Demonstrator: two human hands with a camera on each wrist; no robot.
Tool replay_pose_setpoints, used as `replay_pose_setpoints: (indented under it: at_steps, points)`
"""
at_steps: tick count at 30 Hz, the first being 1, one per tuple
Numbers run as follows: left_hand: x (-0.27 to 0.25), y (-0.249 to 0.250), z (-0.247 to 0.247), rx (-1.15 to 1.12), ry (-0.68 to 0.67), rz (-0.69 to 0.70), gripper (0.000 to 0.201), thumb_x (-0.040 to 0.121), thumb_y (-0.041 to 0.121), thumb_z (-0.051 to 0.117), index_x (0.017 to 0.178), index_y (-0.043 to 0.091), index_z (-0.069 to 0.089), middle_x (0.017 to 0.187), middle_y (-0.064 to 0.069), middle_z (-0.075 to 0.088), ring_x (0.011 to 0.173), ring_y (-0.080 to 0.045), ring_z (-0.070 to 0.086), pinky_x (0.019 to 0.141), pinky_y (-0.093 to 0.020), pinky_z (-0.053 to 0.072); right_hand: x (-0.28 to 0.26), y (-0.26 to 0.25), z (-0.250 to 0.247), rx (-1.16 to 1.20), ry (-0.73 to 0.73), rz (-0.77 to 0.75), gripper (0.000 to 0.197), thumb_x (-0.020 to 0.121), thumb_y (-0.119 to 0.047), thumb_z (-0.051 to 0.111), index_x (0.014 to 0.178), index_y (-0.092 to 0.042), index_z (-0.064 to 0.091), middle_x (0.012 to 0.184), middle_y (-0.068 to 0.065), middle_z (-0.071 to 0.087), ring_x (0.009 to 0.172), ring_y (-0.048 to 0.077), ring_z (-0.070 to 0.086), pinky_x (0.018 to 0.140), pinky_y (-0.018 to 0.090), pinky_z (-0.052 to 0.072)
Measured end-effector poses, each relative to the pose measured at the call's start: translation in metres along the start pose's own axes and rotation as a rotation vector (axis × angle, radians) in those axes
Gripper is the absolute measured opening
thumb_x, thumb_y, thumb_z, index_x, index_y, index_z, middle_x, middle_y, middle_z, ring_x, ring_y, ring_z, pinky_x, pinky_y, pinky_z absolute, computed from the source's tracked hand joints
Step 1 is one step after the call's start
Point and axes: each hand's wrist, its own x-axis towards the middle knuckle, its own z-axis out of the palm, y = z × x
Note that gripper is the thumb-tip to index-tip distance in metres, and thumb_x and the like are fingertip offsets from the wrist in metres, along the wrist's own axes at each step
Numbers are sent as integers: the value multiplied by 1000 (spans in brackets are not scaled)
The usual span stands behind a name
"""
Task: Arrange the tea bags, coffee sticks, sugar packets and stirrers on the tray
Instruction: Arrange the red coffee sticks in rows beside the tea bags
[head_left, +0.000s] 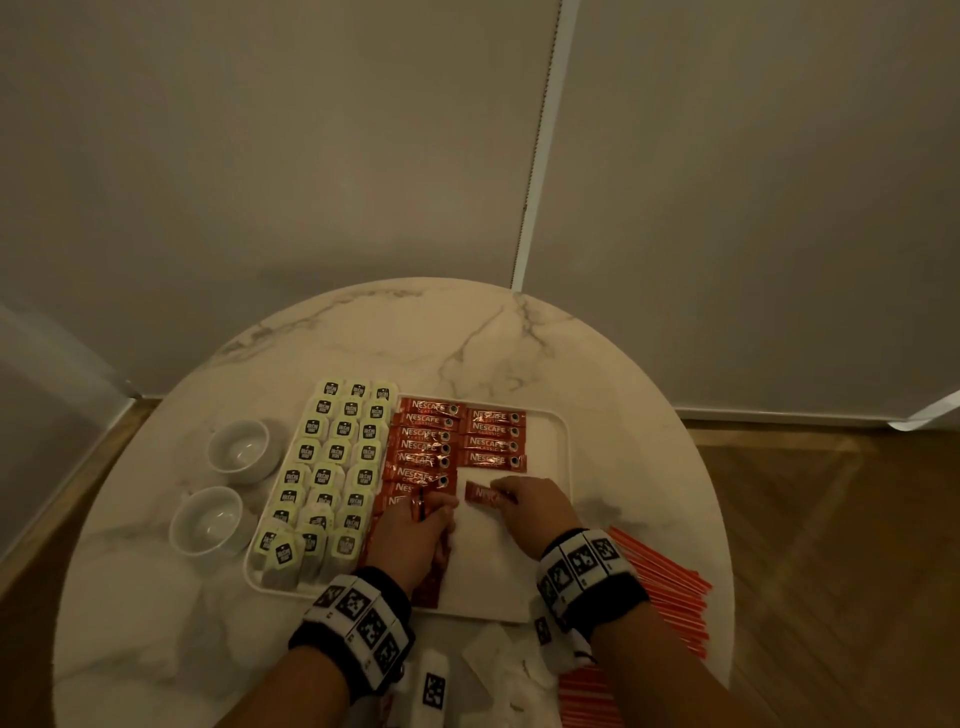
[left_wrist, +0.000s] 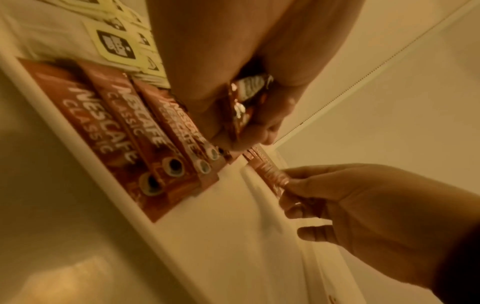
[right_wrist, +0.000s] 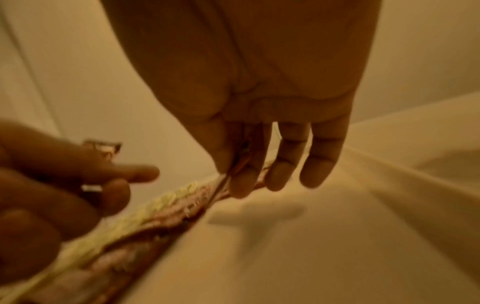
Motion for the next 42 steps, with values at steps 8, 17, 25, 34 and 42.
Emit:
replay_pose_setpoints:
  at_steps: [8,17,25,34,42]
  points:
    - [-5,0,4,181,-157,-5,19,93,7,52,91,17,69,76,-3,63,43,-11,48,48,-22,42,-11,1,9,-318,201,4,34,96,-31,43,129,-25,49,125,1,48,115,22,41,96,36,42]
    - [-10,-4,7,193,-215,-94,20,86,2,54,93,12,70,49,3,56,36,-13,43,37,-21,34,-36,2,42,-322,-25,-35,66,95,-28,42,152,-20,11,158,3,10,145,24,11,111,42,34]
    - [-12,0,3,194,-224,-81,23,86,2,53,91,14,71,56,-8,53,37,-13,40,38,-20,33,-19,-7,36,-337,-53,-27,73,92,-30,49,152,-18,10,158,4,8,145,26,11,112,45,32]
    - [-10,-1,-5,171,-189,-57,19,85,-1,55,89,11,70,45,6,55,38,-12,45,42,-21,37,-15,-12,38,-330,-40,-17,68,94,-24,44,152,-18,9,159,3,6,146,26,9,113,45,30]
    - [-10,-2,-6,151,-179,-87,20,85,-1,55,90,10,70,43,2,50,37,-13,43,42,-22,36,-16,-11,36,-318,-49,-12,66,96,-23,40,153,-16,6,161,3,-1,147,26,1,115,44,26]
